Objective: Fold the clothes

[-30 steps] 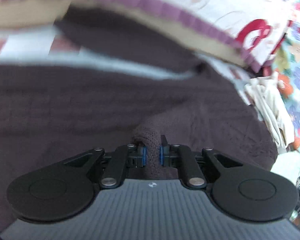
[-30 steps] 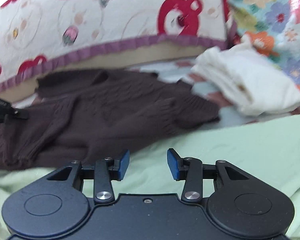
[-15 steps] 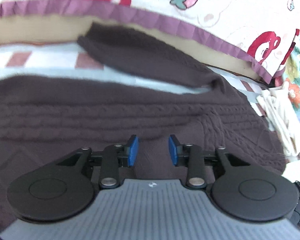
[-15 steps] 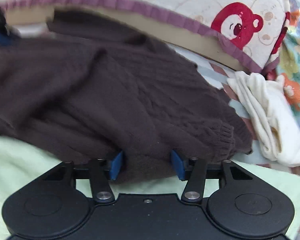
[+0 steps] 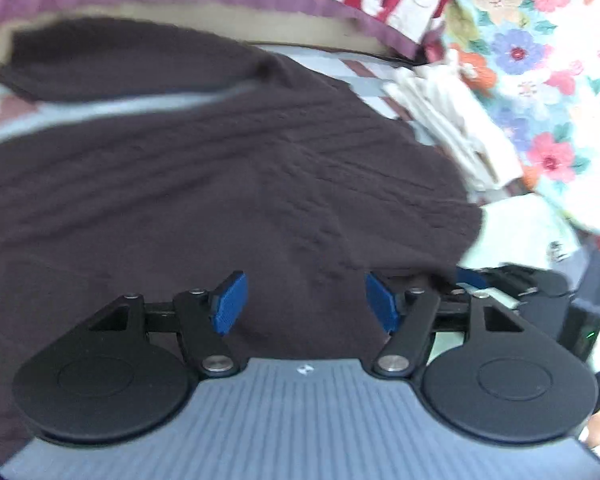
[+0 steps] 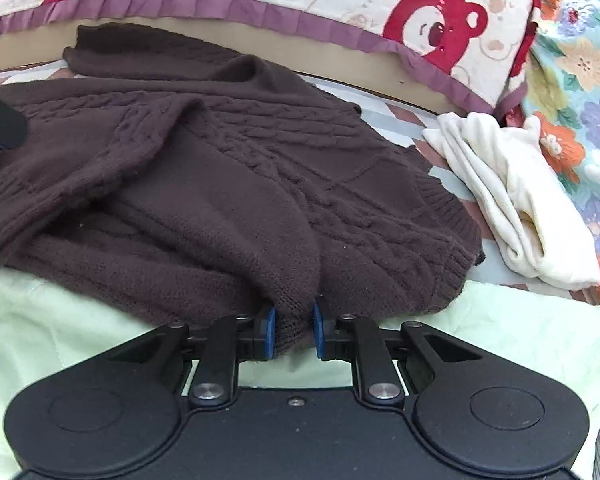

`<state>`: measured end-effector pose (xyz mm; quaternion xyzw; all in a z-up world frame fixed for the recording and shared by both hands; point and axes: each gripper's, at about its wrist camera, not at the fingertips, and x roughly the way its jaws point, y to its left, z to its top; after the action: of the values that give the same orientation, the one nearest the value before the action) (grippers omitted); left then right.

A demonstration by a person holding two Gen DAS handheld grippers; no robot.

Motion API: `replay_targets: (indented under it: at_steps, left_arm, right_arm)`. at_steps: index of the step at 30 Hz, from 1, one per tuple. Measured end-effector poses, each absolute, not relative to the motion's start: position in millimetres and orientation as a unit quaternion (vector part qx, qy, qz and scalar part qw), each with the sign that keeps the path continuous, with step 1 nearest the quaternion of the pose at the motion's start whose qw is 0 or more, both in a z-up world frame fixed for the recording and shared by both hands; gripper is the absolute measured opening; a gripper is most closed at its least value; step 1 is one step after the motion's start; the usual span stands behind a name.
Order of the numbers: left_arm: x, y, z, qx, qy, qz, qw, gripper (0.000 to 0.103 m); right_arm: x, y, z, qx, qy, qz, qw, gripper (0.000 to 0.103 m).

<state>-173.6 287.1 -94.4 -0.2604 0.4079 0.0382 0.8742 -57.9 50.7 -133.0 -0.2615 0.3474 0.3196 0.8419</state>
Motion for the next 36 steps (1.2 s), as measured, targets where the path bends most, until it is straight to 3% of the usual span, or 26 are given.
replay_targets:
  at_steps: [5, 9, 11, 13, 15, 17, 18, 23, 27, 32, 36]
  left_arm:
    - [-150.3, 274.7, -103.1, -0.253, 0.422, 0.041, 0.869, 0.071]
    - [-137.1, 248.2, -120.2, -0.158, 0.489, 0.064, 0.855, 0.081]
    - [-132.4, 236.7, -129.5, -0.093, 0.531, 0.07, 0.84, 0.091]
    - [-134.9, 235.7, -129.8, -0.076, 0.532, 0.067, 0.841, 0.092]
    - [-141.1, 244.6, -123.0, -0.097, 0.52, 0.062, 0.846, 0.071]
    - [-148.6, 256.6, -114.9, -0.116, 0.506, 0.059, 0.853, 0.023]
    - [-152.5, 264.2, -110.6, -0.124, 0.498, 0.064, 0.856, 0.014]
    - [-168.9, 309.0, -78.1, -0.093, 0.423, 0.184, 0.882, 0.009]
    - [-177.4, 361.6, -72.1, -0.129, 0.376, 0.249, 0.883, 0.009]
    - [-184.3, 402.8, -91.9, -0.164, 0.352, 0.297, 0.872, 0.01]
    - [-185.5, 418.3, -106.6, -0.184, 0.345, 0.314, 0.865, 0.016]
  right_arm:
    - [-56.3, 49.4, -134.7, -0.258, 0.342, 0.325, 0.843, 0.02]
    - [-57.6, 44.2, -127.2, -0.251, 0.322, 0.322, 0.854, 0.015]
    - [-62.8, 43.9, -120.3, -0.265, 0.307, 0.315, 0.858, 0.015]
    - [-69.6, 46.6, -117.9, -0.295, 0.29, 0.313, 0.855, 0.014]
    - [-73.1, 47.1, -118.5, -0.311, 0.284, 0.31, 0.852, 0.014]
    - [-72.5, 44.8, -118.4, -0.308, 0.291, 0.309, 0.852, 0.014]
    - [-72.5, 42.8, -117.3, -0.304, 0.295, 0.308, 0.852, 0.014]
    - [-70.1, 35.4, -115.4, -0.306, 0.295, 0.312, 0.85, 0.015]
    - [-50.8, 26.7, -120.2, -0.246, 0.351, 0.341, 0.837, 0.017]
    - [-42.1, 8.7, -114.6, -0.174, 0.374, 0.379, 0.829, 0.047]
    - [-17.5, -20.8, -109.7, -0.044, 0.417, 0.375, 0.827, 0.054]
